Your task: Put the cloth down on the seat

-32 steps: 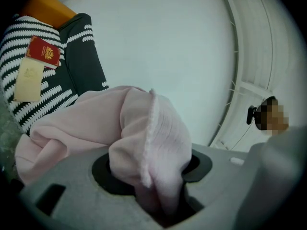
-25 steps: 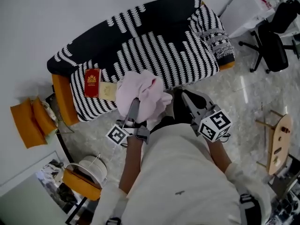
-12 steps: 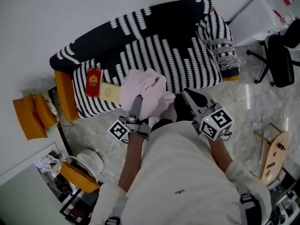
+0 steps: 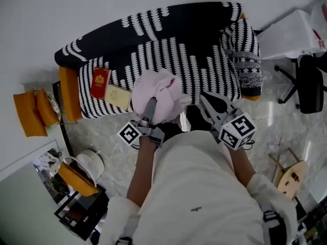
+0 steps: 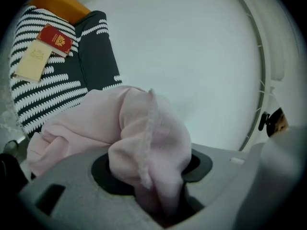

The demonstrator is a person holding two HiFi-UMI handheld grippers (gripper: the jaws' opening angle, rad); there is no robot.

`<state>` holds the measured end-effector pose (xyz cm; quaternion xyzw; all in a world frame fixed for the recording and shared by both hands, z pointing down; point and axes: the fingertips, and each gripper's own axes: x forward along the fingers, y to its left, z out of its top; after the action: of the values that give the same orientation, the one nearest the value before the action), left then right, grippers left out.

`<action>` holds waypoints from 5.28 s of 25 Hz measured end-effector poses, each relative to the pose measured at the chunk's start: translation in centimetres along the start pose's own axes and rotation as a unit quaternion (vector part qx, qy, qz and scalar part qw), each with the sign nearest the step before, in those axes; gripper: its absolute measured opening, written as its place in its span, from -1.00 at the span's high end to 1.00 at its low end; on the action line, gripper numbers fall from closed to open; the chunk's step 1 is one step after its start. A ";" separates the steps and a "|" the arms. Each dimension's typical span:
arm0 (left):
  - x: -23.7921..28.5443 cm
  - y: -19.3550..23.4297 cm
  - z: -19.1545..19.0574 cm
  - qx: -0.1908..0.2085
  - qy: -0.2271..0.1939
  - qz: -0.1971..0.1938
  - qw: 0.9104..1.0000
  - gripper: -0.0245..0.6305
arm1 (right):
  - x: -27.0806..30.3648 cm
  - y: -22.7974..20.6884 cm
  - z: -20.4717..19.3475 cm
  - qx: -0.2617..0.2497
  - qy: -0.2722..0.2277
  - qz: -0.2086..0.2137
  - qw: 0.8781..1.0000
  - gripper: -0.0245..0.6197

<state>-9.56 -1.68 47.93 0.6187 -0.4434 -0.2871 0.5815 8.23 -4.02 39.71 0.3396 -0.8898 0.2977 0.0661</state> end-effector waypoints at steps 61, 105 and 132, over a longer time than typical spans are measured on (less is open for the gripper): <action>15.6 36.5 3.7 0.070 0.226 0.230 0.944 0.11 | 15.2 -3.6 -7.7 0.081 0.099 -0.109 0.986 0.90; 12.2 37.7 4.5 0.121 0.271 0.309 0.903 -0.54 | 14.0 -1.8 -5.2 0.060 0.086 -0.125 0.987 0.90; 9.1 17.1 6.6 0.284 0.282 0.133 0.907 -0.43 | 13.0 1.3 1.7 -0.020 0.011 -0.120 0.993 0.90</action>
<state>-14.93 -11.62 64.97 0.7484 -0.4015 0.1177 0.5146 -2.38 -11.57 41.80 0.4393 -0.8477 0.2731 0.1179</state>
